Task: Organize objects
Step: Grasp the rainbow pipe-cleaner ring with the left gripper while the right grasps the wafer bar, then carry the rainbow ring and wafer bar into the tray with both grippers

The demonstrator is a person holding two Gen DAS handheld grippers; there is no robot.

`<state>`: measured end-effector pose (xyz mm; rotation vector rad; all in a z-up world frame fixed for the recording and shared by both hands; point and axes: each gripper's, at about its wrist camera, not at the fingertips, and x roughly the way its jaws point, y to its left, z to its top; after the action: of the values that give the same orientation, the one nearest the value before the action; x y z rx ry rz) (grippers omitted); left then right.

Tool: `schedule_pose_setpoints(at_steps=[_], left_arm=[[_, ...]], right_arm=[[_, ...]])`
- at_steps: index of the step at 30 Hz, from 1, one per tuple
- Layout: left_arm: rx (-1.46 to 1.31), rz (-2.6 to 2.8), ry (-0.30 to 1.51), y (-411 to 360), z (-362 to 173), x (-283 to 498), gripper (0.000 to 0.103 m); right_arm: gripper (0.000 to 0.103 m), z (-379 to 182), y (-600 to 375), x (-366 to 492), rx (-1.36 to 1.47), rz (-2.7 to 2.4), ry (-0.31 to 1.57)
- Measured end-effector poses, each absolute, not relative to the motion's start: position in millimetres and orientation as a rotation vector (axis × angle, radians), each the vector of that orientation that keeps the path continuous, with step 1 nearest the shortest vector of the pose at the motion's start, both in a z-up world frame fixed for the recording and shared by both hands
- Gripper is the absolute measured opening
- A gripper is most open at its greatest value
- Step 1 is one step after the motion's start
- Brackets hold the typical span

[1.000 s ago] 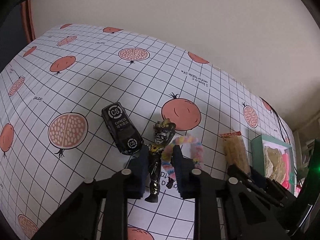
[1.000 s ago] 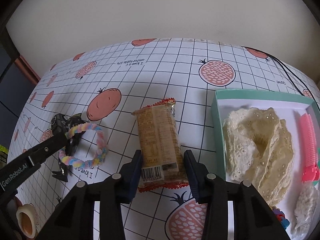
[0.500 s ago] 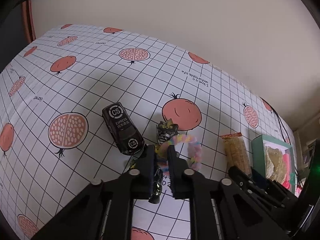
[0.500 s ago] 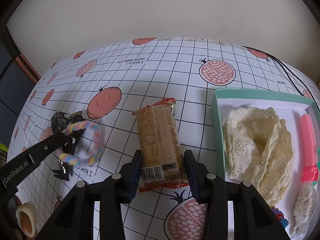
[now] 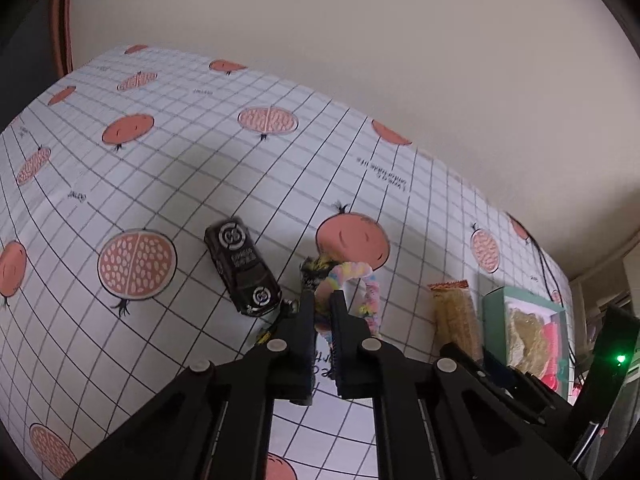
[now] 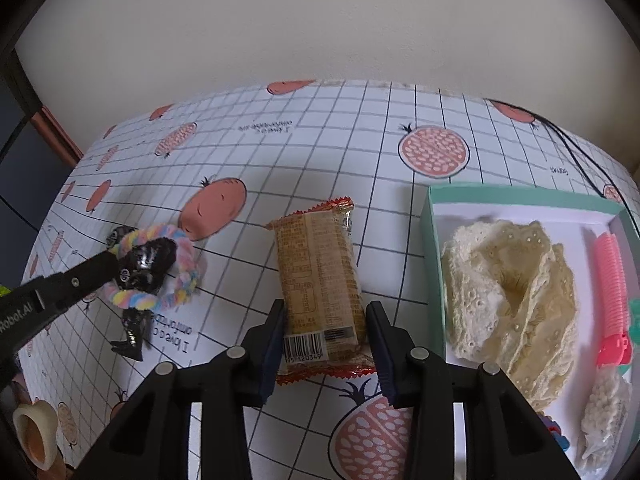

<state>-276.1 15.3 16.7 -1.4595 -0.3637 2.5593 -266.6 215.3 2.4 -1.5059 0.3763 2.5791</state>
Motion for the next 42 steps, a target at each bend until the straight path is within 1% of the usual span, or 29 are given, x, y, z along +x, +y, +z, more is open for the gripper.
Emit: schedule_pose_setpoints(at_steps=[14,25,36,42], left_arm=[[-1.301,2.594,-0.38,25,66,-265,0.007],[-1.2,2.558,-0.325,70,95,-247,0.007],[-1.182,2.436,-0.216,144,94,-221,0.007],[-1.226,2.357,-0.167,176,78,-212,0.007]], right_arm=[[0.042,43,226,-253,-1.396,2.642,0.405],[0.042,66,285,-226,-1.307,2.594,0.475],[0.042,75,352,-189,-1.263,2.488,0.505],[0.042,67,370,-180,-1.29,2.446,0.512]])
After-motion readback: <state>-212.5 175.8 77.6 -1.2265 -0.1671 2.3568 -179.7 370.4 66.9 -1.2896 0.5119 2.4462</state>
